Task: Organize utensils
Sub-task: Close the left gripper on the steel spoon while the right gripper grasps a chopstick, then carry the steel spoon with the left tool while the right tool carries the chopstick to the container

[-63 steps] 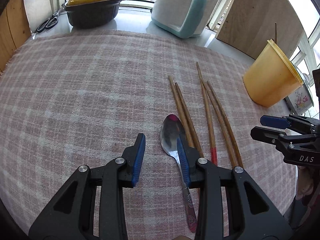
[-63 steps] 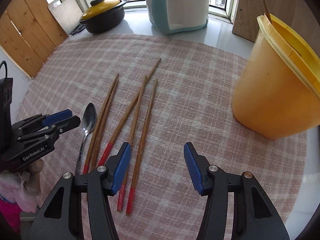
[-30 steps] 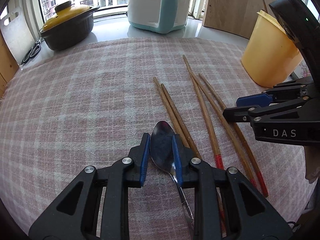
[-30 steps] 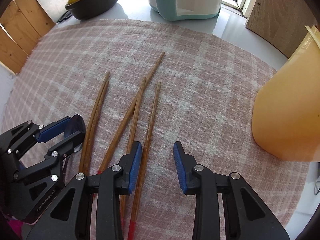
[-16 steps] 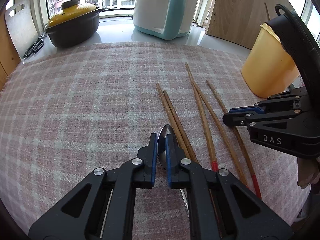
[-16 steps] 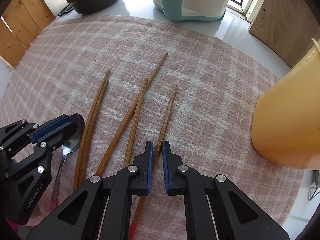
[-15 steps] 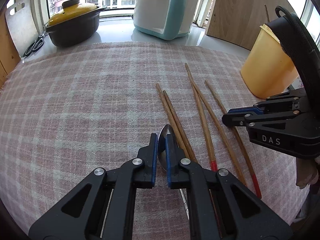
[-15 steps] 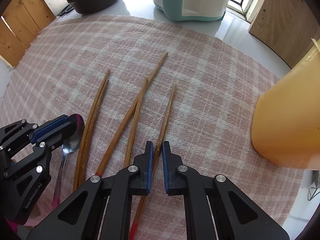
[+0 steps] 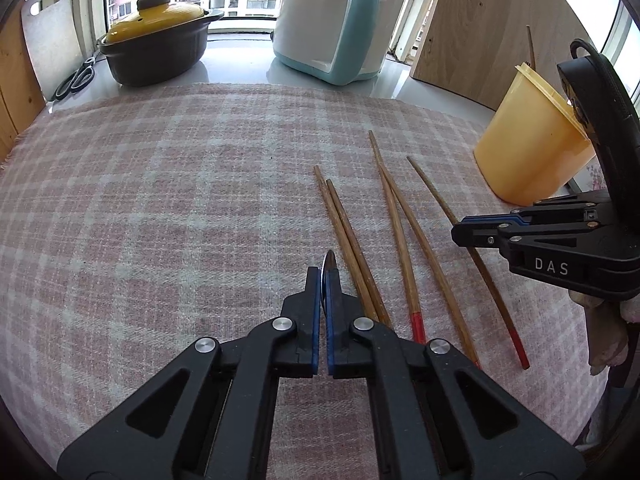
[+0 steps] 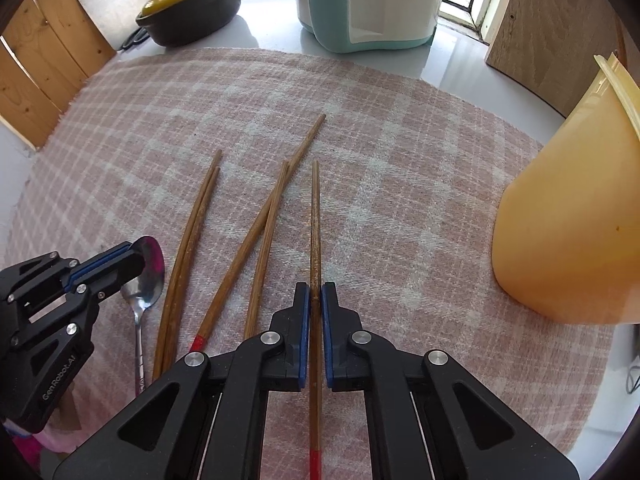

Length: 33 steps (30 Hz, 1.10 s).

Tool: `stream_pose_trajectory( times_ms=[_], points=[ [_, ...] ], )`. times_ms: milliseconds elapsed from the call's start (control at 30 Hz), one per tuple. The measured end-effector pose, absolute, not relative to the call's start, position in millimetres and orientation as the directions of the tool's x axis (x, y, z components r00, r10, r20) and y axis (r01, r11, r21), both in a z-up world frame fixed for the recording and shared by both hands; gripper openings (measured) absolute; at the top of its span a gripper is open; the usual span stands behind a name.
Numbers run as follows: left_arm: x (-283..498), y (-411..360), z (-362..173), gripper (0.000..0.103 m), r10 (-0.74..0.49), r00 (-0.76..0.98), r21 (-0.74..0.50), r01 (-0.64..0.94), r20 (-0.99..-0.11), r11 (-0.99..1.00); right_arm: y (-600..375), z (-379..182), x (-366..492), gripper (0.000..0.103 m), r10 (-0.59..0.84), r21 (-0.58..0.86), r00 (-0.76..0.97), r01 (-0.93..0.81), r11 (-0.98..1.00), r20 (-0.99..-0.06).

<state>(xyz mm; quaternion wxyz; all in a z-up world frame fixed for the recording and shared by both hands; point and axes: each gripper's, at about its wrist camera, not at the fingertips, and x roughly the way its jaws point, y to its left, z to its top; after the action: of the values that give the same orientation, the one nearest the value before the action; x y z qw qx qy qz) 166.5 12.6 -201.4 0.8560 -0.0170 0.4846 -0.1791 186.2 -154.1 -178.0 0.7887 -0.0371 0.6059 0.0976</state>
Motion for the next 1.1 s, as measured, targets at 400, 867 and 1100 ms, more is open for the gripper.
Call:
stream_pose_trajectory(
  times_ms=[400, 867, 1100],
  points=[
    [149, 23, -177, 0.000, -0.348, 0.506, -0.241, 0.265, -0.789, 0.933, -162, -149, 169, 0.004, 0.152, 0.090, 0.319, -0.202, 0.975, -0.936],
    [120, 25, -119, 0.000, -0.376, 0.599, -0.238, 0.299, -0.707, 0.924, -176, -101, 140, 0.004, 0.175, 0.088, 0.440, -0.211, 0.974, -0.881],
    [106, 21, -94, 0.000, -0.390, 0.634, -0.230, 0.322, -0.668, 0.918, -187, -84, 127, 0.004, 0.188, 0.100, 0.483, -0.203, 0.974, -0.855]
  ],
)
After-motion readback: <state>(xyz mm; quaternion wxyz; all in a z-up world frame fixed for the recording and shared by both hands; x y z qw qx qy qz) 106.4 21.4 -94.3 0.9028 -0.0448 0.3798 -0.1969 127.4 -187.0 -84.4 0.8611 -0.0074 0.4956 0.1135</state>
